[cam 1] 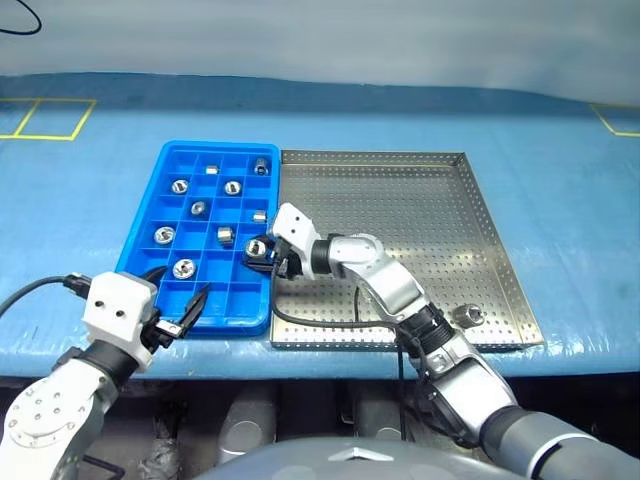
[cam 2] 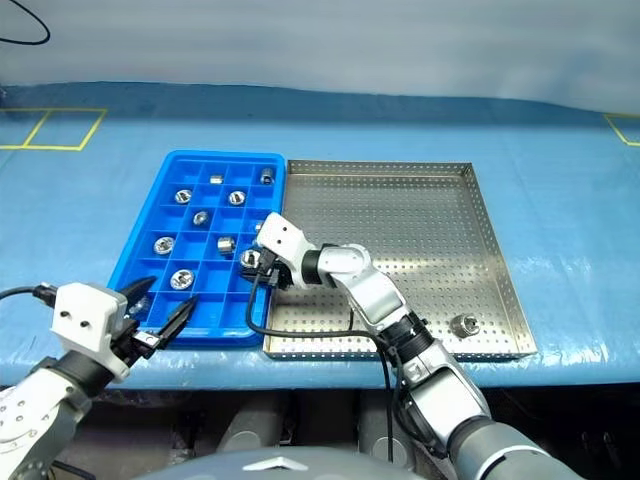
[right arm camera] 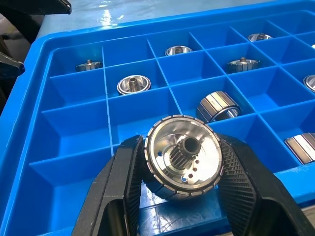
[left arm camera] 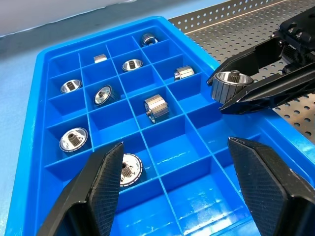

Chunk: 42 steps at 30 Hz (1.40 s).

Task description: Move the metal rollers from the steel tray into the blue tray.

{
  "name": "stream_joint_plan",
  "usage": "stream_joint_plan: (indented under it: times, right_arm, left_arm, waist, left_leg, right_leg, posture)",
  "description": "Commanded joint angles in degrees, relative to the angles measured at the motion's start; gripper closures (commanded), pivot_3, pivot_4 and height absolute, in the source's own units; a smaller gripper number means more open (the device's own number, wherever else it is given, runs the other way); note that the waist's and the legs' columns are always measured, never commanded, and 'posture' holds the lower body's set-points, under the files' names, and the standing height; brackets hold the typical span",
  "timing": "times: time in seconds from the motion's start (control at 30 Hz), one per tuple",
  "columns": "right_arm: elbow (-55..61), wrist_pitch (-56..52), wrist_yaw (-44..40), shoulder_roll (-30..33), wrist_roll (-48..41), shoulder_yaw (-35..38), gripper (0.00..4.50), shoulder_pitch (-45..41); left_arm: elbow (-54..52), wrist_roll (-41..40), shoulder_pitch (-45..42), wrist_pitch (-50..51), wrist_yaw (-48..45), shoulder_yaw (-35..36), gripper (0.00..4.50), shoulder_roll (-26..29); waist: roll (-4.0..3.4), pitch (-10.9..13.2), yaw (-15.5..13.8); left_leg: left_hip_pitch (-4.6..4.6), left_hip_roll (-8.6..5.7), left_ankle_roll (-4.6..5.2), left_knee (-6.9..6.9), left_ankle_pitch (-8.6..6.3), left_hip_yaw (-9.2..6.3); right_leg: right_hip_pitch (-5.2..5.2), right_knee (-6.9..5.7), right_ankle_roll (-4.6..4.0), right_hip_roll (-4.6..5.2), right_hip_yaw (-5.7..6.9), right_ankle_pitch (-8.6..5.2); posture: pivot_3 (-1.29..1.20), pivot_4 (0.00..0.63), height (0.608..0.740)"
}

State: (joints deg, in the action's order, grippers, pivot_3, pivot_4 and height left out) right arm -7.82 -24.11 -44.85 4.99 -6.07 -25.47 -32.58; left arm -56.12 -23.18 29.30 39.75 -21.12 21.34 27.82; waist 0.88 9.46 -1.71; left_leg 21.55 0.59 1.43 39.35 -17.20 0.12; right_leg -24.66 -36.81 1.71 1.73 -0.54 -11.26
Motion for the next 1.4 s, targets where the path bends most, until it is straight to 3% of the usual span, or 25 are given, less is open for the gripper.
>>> stream_joint_plan:
  times: [0.03,0.3,0.33,0.4,0.7,0.83,1.0,1.2,1.4]
  right_arm:
    - [2.26,1.94,1.37,-0.99,-0.02,0.99,2.67,0.16]
    - [3.1,0.45,-0.77,-0.41,-1.33,1.0,2.67,-0.15]
    - [3.18,0.88,-0.3,-0.62,-1.12,1.17,1.95,0.0]
    - [3.15,2.36,1.14,-1.02,-0.25,1.48,1.41,0.15]
    - [6.34,3.24,4.33,-0.1,0.28,3.85,1.41,-0.02]
    - [12.63,-0.02,6.98,7.02,1.94,8.62,1.41,2.39]
    - [20.49,-5.47,4.62,23.44,3.39,15.19,1.41,10.71]
    - [25.71,-10.7,3.03,36.22,1.73,25.15,1.41,20.13]
    - [30.3,-14.59,0.35,42.62,-1.3,32.39,1.41,29.3]
  left_arm:
    - [-0.16,-0.12,-0.25,-0.03,-0.27,0.21,0.82,0.57]
    - [-0.03,-0.01,-0.38,-0.06,-0.38,0.15,0.82,0.5]
    - [0.03,0.0,-0.43,-0.08,-0.37,0.13,0.82,0.48]
    - [0.13,0.05,-0.53,-0.12,-0.33,0.04,0.82,0.43]
    - [0.84,0.13,-1.88,-0.25,-0.37,-1.65,0.82,0.44]
    - [2.25,0.06,-5.25,-0.4,-0.4,-5.76,0.82,0.31]
    - [7.34,1.07,-13.82,-1.1,-0.9,-13.89,0.82,0.04]
    - [13.79,1.13,-23.69,-2.13,-3.38,-20.74,0.82,-0.06]
    - [18.18,1.24,-28.44,-3.34,-5.87,-23.95,0.82,0.33]
  waist:
    - [0.0,0.0,0.08]
    - [0.0,0.0,0.08]
    - [0.0,0.0,0.09]
    - [0.0,0.0,0.12]
    - [0.0,0.0,0.07]
    - [0.01,-0.01,-0.28]
    - [0.0,-0.02,-0.56]
    - [-0.05,0.0,3.1]
    - [-0.04,0.0,5.57]
  left_leg:
    - [0.0,0.0,0.0,-0.01,0.0,0.0]
    - [-0.01,0.0,-0.01,-0.05,0.0,-0.01]
    - [-0.01,0.0,-0.01,-0.05,0.0,0.0]
    - [-0.01,0.0,-0.01,-0.06,0.01,-0.01]
    - [-0.01,0.0,-0.02,-0.08,0.01,-0.01]
    - [-0.01,-0.04,-0.02,-0.07,0.02,-0.02]
    - [0.02,-0.21,0.1,-0.05,-0.04,-0.01]
    - [0.02,-0.11,0.21,-0.07,-0.1,0.19]
    - [-0.02,-0.1,0.23,-0.05,-0.12,0.25]
  right_leg:
    - [0.0,0.0,0.0,0.0,0.0,0.0]
    - [-0.01,0.01,-0.02,0.0,0.0,-0.01]
    - [-0.01,0.01,-0.02,0.0,0.0,-0.01]
    - [-0.01,0.01,-0.02,0.0,0.0,-0.02]
    - [-0.02,0.01,-0.03,0.0,0.0,-0.02]
    - [0.01,0.03,-0.03,0.04,0.01,-0.02]
    - [0.08,0.12,0.0,0.21,0.04,-0.02]
    - [0.0,0.12,0.06,0.15,-0.05,-0.03]
    - [0.01,0.11,0.42,-0.06,-0.24,0.16]
  posture:
    - [0.13,0.15,0.74]
    - [0.13,0.15,0.74]
    - [0.13,0.15,0.74]
    - [0.13,0.15,0.74]
    - [0.12,0.15,0.74]
    - [0.09,0.15,0.74]
    - [-0.01,0.15,0.74]
    - [-0.14,0.15,0.74]
    - [-0.2,0.15,0.74]
